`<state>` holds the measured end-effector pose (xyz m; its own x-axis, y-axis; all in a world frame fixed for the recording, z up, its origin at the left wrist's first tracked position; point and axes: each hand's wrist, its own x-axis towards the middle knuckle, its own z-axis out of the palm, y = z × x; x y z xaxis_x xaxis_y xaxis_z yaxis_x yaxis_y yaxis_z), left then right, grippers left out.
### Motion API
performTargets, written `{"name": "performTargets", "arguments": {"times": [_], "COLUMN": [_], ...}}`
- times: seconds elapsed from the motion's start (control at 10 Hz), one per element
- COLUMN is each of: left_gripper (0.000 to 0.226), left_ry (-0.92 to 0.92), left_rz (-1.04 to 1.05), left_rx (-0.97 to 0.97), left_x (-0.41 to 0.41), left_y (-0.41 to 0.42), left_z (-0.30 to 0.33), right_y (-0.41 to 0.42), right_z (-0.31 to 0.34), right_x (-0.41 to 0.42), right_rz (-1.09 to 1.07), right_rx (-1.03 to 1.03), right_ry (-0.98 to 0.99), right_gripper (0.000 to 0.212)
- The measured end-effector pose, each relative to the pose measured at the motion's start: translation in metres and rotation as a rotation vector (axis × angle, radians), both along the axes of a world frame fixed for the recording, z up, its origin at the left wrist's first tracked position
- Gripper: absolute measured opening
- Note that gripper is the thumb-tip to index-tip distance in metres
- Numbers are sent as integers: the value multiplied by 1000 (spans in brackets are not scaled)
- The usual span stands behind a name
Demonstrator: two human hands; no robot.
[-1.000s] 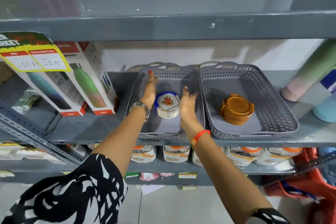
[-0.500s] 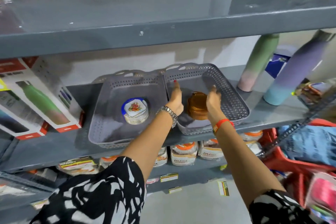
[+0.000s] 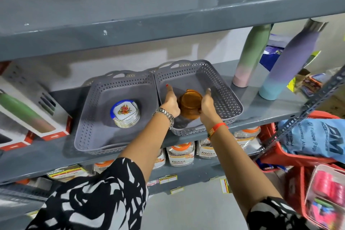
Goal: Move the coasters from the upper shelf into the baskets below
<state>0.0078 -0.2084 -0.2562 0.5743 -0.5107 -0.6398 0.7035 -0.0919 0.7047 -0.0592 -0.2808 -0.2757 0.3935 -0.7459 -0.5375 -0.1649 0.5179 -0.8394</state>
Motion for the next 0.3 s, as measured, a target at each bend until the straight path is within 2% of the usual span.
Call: {"name": "performTargets", "arguments": {"times": [0.1, 0.2, 0.3], "left_gripper": [89, 82, 73], "left_ry": [-87, -397, -884], "left_rz": [-45, -145, -263], "left_rx": [67, 224, 354], "left_x": [-5, -12, -23], "left_y": [2, 6, 18], "left_z": [3, 5, -6], "right_y": [-1, 5, 25], "right_z": [4, 14, 20], "right_x": [-4, -13, -31], "right_rz": [-2, -12, -66], "right_rx": [-30, -229, -574], "right_ry": [28, 78, 94], "right_gripper": [71, 69, 67]}}
